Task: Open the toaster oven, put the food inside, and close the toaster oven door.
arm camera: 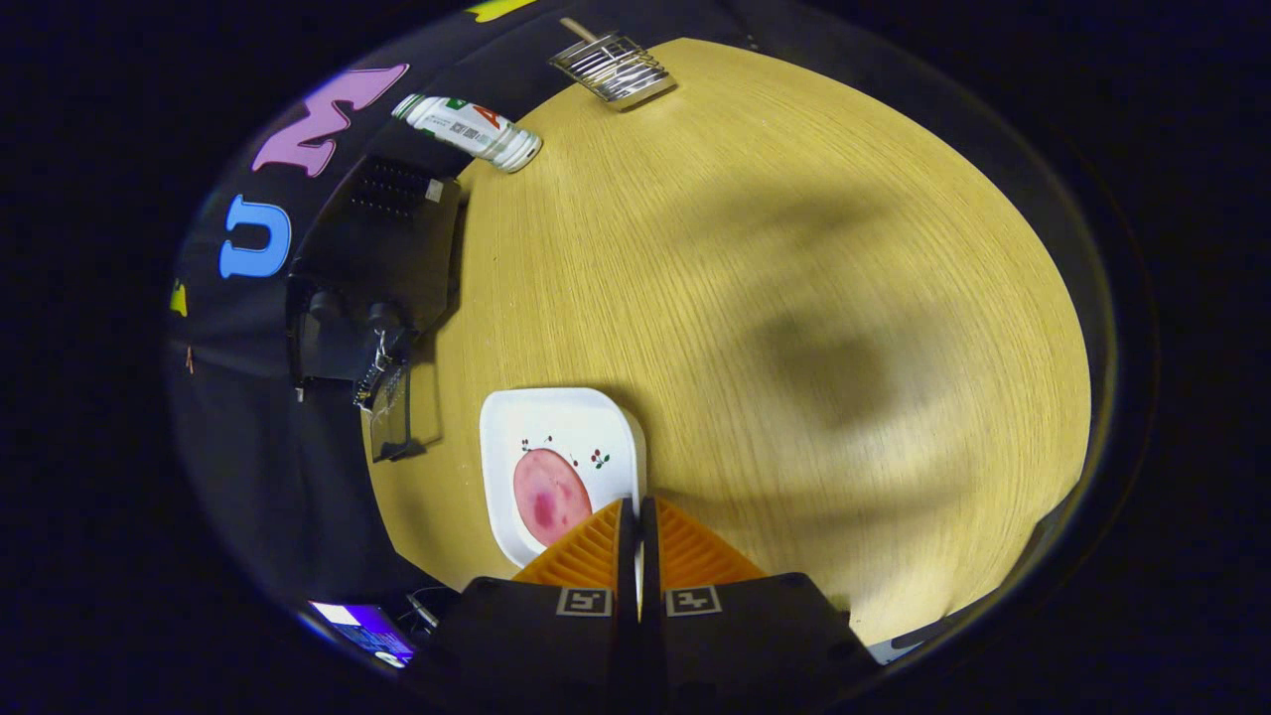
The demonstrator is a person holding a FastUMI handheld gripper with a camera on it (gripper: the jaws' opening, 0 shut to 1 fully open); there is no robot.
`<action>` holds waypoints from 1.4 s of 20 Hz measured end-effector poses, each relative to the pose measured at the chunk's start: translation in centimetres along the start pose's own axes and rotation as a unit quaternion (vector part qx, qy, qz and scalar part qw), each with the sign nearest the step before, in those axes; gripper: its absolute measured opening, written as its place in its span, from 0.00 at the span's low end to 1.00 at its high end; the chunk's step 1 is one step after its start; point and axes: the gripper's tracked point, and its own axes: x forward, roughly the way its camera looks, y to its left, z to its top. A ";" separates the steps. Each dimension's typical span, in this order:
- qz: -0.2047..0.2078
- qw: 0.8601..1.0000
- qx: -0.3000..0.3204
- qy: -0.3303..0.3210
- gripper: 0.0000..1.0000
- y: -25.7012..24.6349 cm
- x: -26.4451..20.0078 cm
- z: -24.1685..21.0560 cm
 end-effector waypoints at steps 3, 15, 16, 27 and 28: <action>0.019 0.999 0.020 -0.018 0.05 1.3 -1.2 -0.6; 0.085 0.990 0.091 -0.069 0.05 13.5 -4.3 -5.5; 0.091 0.988 0.099 -0.070 0.05 14.8 -4.2 -6.1; 0.105 0.974 0.172 -0.108 0.05 27.0 0.6 -9.2; 0.103 0.972 0.180 -0.112 0.05 28.0 1.6 -9.0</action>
